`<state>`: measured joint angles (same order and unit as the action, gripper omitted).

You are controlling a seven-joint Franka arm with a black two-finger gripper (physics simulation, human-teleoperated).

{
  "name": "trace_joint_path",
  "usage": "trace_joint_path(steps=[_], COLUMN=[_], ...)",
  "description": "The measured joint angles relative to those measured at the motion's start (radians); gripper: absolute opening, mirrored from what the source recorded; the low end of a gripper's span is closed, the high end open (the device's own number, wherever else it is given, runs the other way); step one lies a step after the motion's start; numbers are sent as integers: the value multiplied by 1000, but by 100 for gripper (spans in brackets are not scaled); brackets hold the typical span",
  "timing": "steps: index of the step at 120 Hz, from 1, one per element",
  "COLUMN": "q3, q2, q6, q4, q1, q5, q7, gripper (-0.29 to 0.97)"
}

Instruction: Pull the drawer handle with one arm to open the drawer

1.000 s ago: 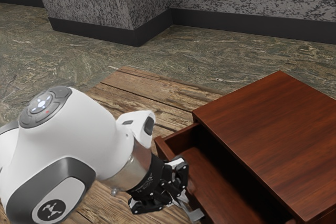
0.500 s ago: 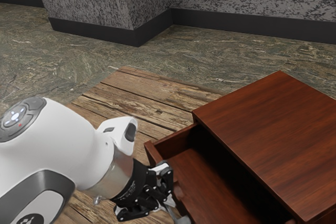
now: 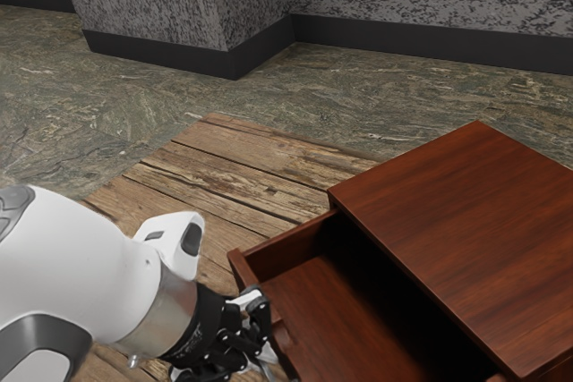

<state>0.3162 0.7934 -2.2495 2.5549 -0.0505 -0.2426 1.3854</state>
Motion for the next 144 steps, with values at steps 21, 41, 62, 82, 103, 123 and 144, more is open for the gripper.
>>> trace_joint_path(steps=[21,41,62,82,103,123,144], q3=[0,0,0,0,0,0,-4], q2=[34,58,96,128,135,153,180], q6=[11,19,31,44,53,63,73], q4=[23,39,61,74,77,81,88], q1=[0,0,0,-1,-2,-3,-7], q5=[-6,-7,-13,-22,-26,-27,-28], q7=[0,0,0,0,0,0,0], gripper=[-11,-11,-11,-11,-11,-11,-8])
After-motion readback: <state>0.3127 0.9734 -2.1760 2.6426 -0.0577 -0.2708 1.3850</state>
